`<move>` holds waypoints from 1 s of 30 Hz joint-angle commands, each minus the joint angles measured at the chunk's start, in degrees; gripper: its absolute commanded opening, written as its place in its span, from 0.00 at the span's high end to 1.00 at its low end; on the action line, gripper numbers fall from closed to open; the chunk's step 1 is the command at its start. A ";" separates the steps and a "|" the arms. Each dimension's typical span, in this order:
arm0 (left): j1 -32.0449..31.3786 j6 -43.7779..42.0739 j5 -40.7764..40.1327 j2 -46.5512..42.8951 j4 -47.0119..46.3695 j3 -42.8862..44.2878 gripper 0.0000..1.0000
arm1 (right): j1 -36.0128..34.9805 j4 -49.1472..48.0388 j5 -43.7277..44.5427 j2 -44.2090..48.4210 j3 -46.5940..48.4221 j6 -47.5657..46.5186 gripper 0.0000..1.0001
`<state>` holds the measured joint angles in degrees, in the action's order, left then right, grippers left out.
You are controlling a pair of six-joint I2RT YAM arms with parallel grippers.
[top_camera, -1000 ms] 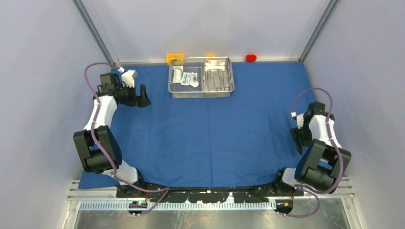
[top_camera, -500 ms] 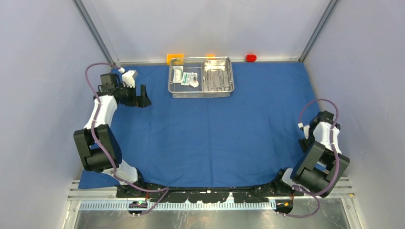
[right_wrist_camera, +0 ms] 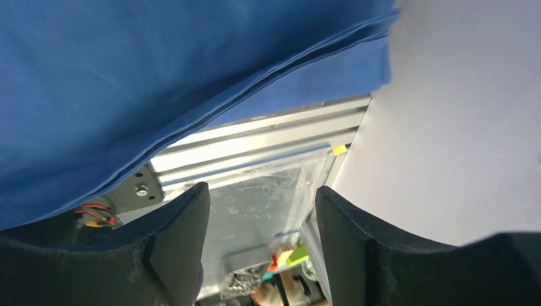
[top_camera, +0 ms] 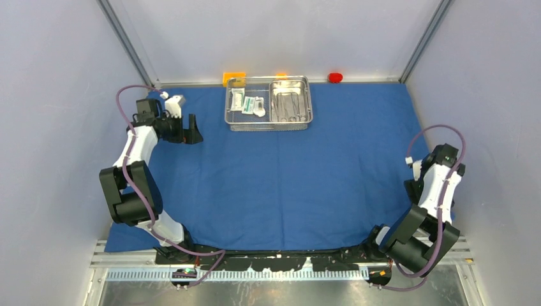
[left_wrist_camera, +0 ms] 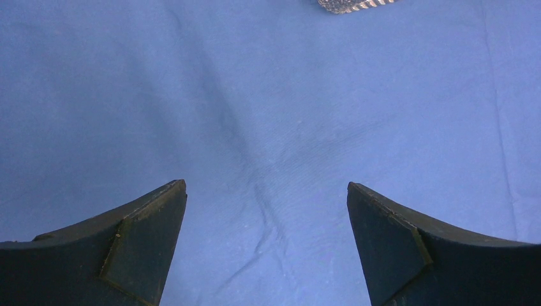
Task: Open and lay out the surgical kit
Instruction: Smooth out the surgical kit at the center of the board.
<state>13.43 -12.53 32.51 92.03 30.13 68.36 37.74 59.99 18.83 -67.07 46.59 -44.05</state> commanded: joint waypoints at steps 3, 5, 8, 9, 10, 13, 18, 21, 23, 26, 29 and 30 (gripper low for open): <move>-0.33 -1.21 0.89 0.31 -1.64 2.32 0.00 | 0.11 3.08 -11.35 -1.57 9.58 7.06 0.34; -0.29 -1.20 0.88 0.51 -1.63 2.44 0.00 | -0.30 0.20 -11.61 -3.94 9.39 8.07 0.34; -0.30 -1.20 0.67 0.66 -1.45 2.52 0.00 | -1.03 -4.02 -11.34 -7.62 8.61 8.95 0.34; -0.32 -1.21 0.55 0.69 -1.26 2.57 0.00 | -1.17 -5.43 -11.01 -8.97 8.22 9.12 0.34; -0.33 -1.29 0.44 0.75 -1.23 2.58 0.00 | -1.29 -6.75 -10.67 -10.16 7.80 9.16 0.34; -0.30 -1.36 0.18 0.86 -1.04 2.66 0.00 | -1.72 -10.49 -8.80 -13.40 6.40 8.81 0.34; -0.33 -1.19 0.15 1.34 -0.69 3.16 0.00 | -2.04 -14.85 -4.16 -16.11 3.36 6.02 0.35; -0.32 -1.15 0.09 1.64 -0.67 3.18 0.00 | -2.05 -15.91 -1.45 -15.93 1.27 4.41 0.35; -0.34 -1.01 0.01 1.80 -0.47 3.19 0.00 | -1.97 -16.35 0.77 -14.94 -0.10 3.03 0.36; -0.33 -1.14 -0.15 1.70 -0.31 3.14 0.00 | -1.99 -16.48 4.27 -12.30 -2.28 0.91 0.36; -0.27 -1.19 -0.29 1.59 -0.27 2.93 0.00 | -1.97 -16.20 6.66 -9.80 -3.97 -0.58 0.37; -0.33 -1.30 -0.30 1.65 -0.24 2.92 0.00 | -1.89 -15.95 7.21 -9.23 -4.42 -0.87 0.37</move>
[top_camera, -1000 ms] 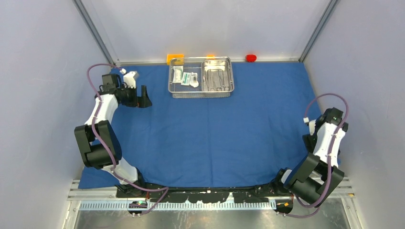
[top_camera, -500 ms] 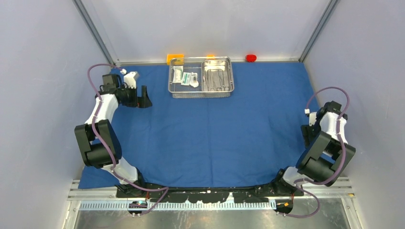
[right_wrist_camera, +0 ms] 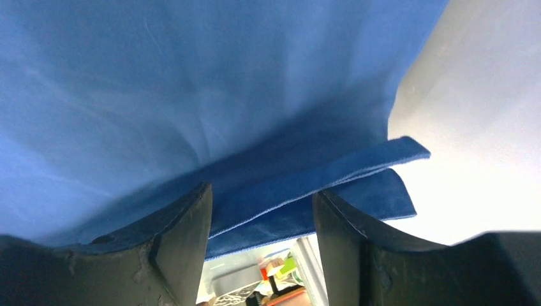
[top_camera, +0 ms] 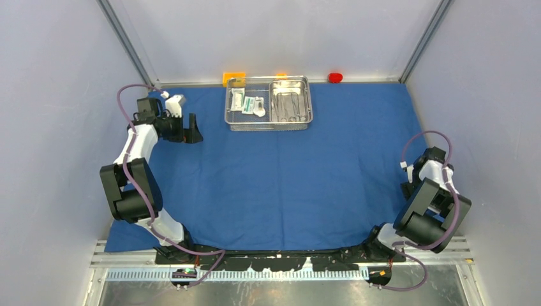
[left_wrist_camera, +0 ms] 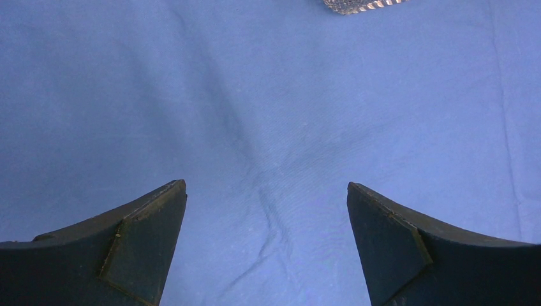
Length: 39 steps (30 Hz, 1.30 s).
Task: Open and lay out the surgical kit
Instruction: Smooth out the surgical kit at the center of the board.
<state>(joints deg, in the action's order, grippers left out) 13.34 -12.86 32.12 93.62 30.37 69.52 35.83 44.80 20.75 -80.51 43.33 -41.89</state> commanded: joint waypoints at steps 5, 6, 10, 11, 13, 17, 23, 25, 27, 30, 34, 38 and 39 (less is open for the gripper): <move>-0.20 -1.82 -0.13 0.06 0.13 1.68 0.00 | 0.24 1.24 7.00 7.57 -3.41 -3.59 0.37; -0.17 -1.94 -0.17 -0.01 0.15 1.61 0.00 | 0.22 1.63 7.35 8.39 -3.89 -3.81 0.37; -0.23 -2.17 -0.08 0.03 0.17 1.74 0.00 | 0.48 2.24 9.90 11.24 -6.69 -4.95 0.37; -0.17 -2.27 -0.09 0.12 0.18 1.76 0.00 | 0.66 2.49 10.21 11.92 -7.29 -5.22 0.37; -0.20 -2.34 0.03 0.32 0.15 1.85 0.00 | 0.93 2.99 10.73 13.35 -8.63 -5.58 0.37; -0.19 -2.73 0.04 0.78 0.14 2.02 0.00 | 1.71 3.34 12.48 15.76 -11.21 -6.88 0.37; -0.23 -2.96 0.05 1.53 0.25 2.54 0.00 | 2.48 6.28 13.23 18.10 -12.57 -8.43 0.36; -0.20 -3.00 -0.11 1.79 0.35 2.83 0.00 | 2.61 7.23 13.56 18.69 -12.57 -8.83 0.34; -0.23 -3.02 -0.17 1.96 0.39 3.11 0.00 | 2.60 7.51 14.35 18.80 -12.66 -9.27 0.32; -0.17 -3.07 -0.38 2.09 0.55 3.43 0.00 | 2.83 7.50 14.66 18.86 -12.34 -9.78 0.30; -0.24 -3.23 -0.72 2.28 0.63 3.66 0.00 | 2.94 7.55 13.23 17.73 -10.14 -9.00 0.29; -0.25 -3.38 -2.41 2.21 0.77 3.85 0.00 | 2.98 8.40 7.83 15.99 -5.02 -6.45 0.30; -0.18 -3.26 -3.43 2.14 0.85 3.87 0.00 | 2.93 9.12 5.29 15.28 -2.88 -5.30 0.30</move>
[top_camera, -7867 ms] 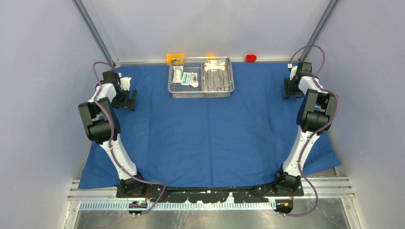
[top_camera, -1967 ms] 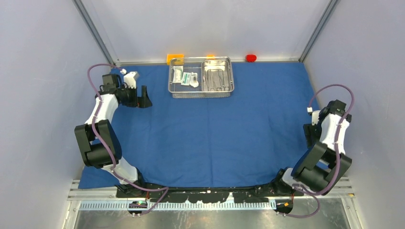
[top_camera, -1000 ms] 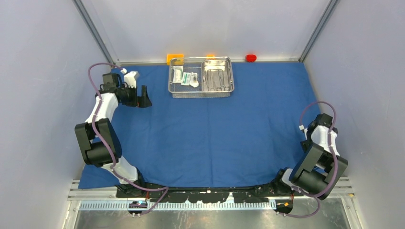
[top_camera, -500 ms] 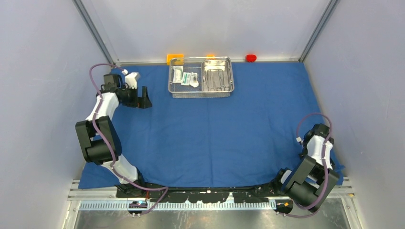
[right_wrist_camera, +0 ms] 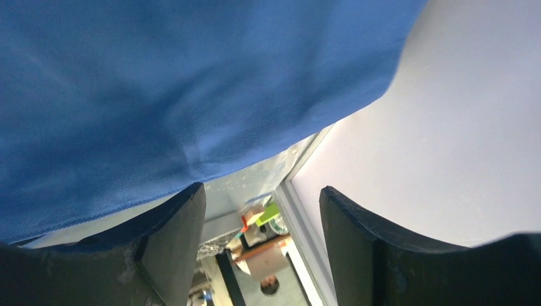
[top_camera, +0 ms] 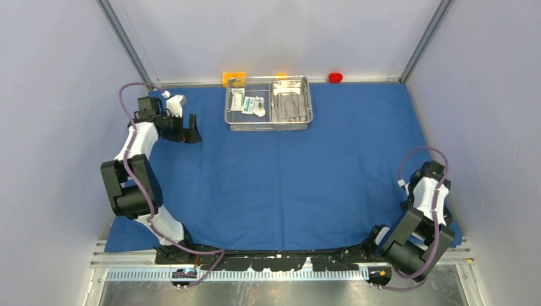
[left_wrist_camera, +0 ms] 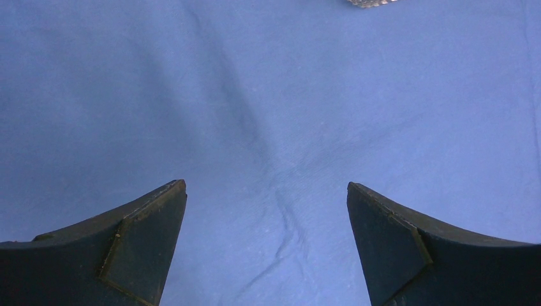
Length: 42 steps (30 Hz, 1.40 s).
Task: Open and lay out the surgical kit
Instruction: Smooth out the surgical kit at the center of the board, then move the container from the surgical kit.
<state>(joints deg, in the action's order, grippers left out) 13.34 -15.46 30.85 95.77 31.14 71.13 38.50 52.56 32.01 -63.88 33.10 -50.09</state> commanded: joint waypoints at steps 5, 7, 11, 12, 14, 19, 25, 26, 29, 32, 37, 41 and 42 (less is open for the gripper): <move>0.61 0.36 -8.67 -1.12 -0.51 2.10 0.00 | -0.37 6.42 -20.91 -6.35 19.83 9.58 0.29; 1.63 1.21 -10.39 -2.15 -1.60 1.23 0.00 | -2.17 5.77 -24.91 -7.32 22.31 11.83 0.29; 5.40 3.71 -11.16 -3.84 -3.02 0.43 0.00 | -9.65 1.24 -25.74 -9.12 24.25 16.88 0.27; 6.34 4.63 -11.10 -4.05 -3.06 0.46 0.00 | -12.68 -0.45 -25.64 -9.63 24.47 18.66 0.27; 8.26 5.36 -10.27 -4.41 -2.59 0.58 0.00 | -16.69 -3.34 -25.95 -11.34 25.52 21.31 0.26; 11.53 6.01 -7.05 -5.78 -1.82 -0.30 0.00 | -23.62 -9.53 -29.49 -14.77 29.03 26.61 0.25; 12.01 7.66 0.37 -8.48 -5.17 -3.51 0.00 | -30.28 -15.39 -36.51 -16.40 31.06 30.20 0.23; 11.96 8.17 2.15 -8.75 -5.60 -3.68 0.00 | -31.26 -16.32 -37.49 -16.57 31.37 30.88 0.22; 11.37 8.78 6.21 -9.38 -6.86 -3.78 0.00 | -33.82 -19.42 -40.14 -16.72 32.52 33.00 0.20; 8.28 8.01 5.87 -10.18 -7.47 -3.34 0.00 | -35.80 -21.89 -43.36 -17.32 34.73 35.16 0.17; -0.99 7.20 2.70 -9.25 -7.00 0.28 0.00 | -40.32 -26.63 -46.63 -19.66 37.38 39.57 0.16; -7.79 9.38 0.64 -5.16 -9.67 4.83 0.00 | -44.09 -26.98 -46.23 -22.51 40.04 40.57 0.17; -8.86 10.34 0.42 -3.44 -9.85 6.77 0.01 | -44.77 -27.03 -45.97 -23.07 40.42 40.59 0.17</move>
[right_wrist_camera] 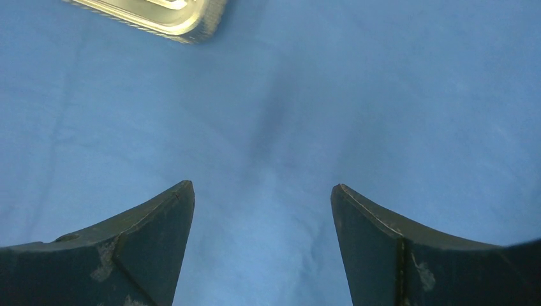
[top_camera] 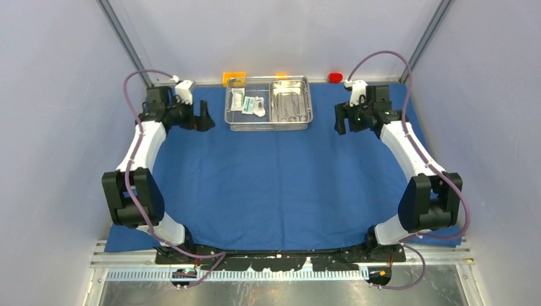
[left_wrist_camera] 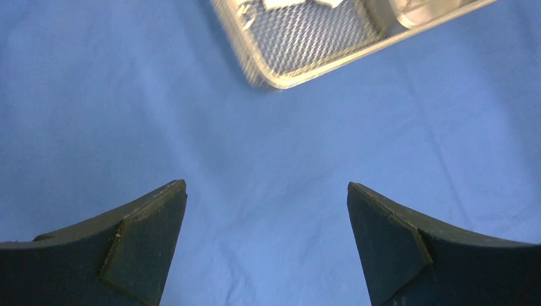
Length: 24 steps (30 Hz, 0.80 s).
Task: Open and lay out the surgical kit
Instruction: Move the container from the surgical kit.
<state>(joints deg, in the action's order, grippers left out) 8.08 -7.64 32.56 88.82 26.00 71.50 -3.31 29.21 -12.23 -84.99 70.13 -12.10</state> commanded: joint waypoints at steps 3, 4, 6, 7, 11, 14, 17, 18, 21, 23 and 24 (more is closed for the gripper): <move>-7.17 4.17 -3.03 9.24 -4.58 12.70 0.06 | -4.31 -4.54 -1.48 -2.92 3.45 2.61 0.18; -8.60 3.88 -4.44 11.08 -4.35 14.57 0.07 | -4.60 -4.63 -1.34 -3.19 3.48 2.63 0.18; -11.92 1.82 -5.51 15.44 -3.98 18.12 0.09 | -4.79 -4.69 -1.03 -3.74 3.63 2.54 0.19; -13.39 0.77 -6.49 17.27 -3.38 20.01 0.10 | -4.81 -4.62 -0.82 -3.92 3.61 2.41 0.19; -18.79 -3.01 -4.90 26.17 3.05 31.58 0.13 | -4.80 -4.47 -0.07 -4.20 2.78 1.71 0.20; -22.03 -9.85 -1.52 31.68 8.00 38.53 0.14 | -4.84 -4.10 0.52 -4.00 1.73 0.70 0.20; -25.71 -18.73 -1.19 36.41 13.67 43.95 0.16 | -4.79 -3.12 0.76 -3.89 1.34 -0.44 0.21; -26.75 -21.29 -1.77 37.76 15.90 45.15 0.17 | -4.83 -3.04 0.91 -3.80 1.13 -0.73 0.21; -29.78 -28.72 -4.00 41.47 19.73 47.14 0.19 | -4.80 -3.02 1.43 -3.68 0.38 -1.55 0.21; -31.27 -31.19 -5.38 43.17 20.98 47.79 0.21 | -4.81 -2.97 1.80 -3.90 0.27 -1.81 0.21; -31.88 -31.89 -6.10 43.92 21.09 47.84 0.22 | -4.80 -2.83 1.96 -4.01 0.29 -1.93 0.21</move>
<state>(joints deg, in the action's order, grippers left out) -21.52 -29.32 28.53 129.86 40.62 117.10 -8.14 27.42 -11.60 -89.52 70.54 -12.45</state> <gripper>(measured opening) 0.799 0.791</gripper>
